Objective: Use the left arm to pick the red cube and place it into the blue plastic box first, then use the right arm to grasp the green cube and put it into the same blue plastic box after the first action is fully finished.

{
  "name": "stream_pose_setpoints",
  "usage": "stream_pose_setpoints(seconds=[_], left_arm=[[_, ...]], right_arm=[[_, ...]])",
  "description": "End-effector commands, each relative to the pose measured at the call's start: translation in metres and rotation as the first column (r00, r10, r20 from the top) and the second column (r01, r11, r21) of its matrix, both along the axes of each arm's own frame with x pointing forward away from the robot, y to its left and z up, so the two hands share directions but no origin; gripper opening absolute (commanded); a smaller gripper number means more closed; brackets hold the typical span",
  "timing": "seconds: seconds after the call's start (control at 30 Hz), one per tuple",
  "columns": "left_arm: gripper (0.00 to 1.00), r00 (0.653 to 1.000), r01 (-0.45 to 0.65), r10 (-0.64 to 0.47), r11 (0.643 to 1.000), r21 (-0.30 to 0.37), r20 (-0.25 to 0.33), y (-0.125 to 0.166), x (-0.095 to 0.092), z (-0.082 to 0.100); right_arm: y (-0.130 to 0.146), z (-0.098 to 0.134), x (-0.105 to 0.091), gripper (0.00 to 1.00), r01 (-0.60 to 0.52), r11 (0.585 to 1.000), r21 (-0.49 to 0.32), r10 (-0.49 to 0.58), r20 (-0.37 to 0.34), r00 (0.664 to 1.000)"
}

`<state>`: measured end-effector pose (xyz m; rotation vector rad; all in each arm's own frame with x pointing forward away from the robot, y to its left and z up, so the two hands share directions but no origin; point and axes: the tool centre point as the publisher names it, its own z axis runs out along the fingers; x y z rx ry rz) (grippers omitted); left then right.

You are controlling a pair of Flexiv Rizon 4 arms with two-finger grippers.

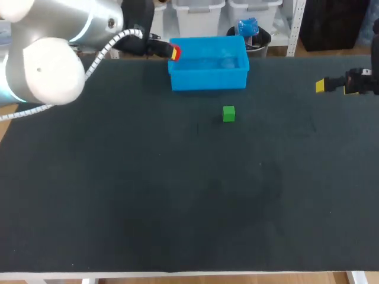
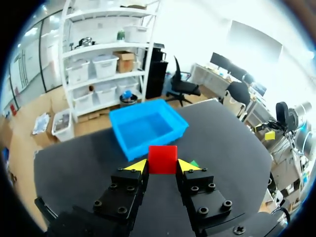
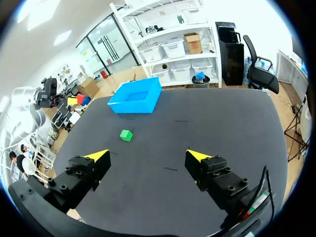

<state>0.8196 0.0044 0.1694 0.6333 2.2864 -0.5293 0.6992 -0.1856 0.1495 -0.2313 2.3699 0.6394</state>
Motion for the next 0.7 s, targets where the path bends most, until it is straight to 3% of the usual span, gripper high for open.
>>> stream_pose_setpoints(seconds=[0.03,0.23,0.7], left_arm=[[0.00,0.999,0.043,-0.043,0.999,-0.011,-0.016,-0.017,0.028,-0.006],[0.00,0.998,0.059,-0.059,0.998,-0.008,-0.017,-0.026,0.038,-0.009],[0.00,0.997,0.042,-0.042,0.999,-0.006,-0.062,-0.040,0.081,-0.042]], right_arm=[[0.000,0.000,0.001,1.00,0.001,1.000,-0.002,-0.001,-0.001,1.000],[0.000,0.000,0.001,1.00,0.001,1.000,-0.002,-0.001,-0.001,1.000],[0.000,0.000,0.001,1.00,0.001,1.000,-0.002,-0.001,-0.001,1.000]])
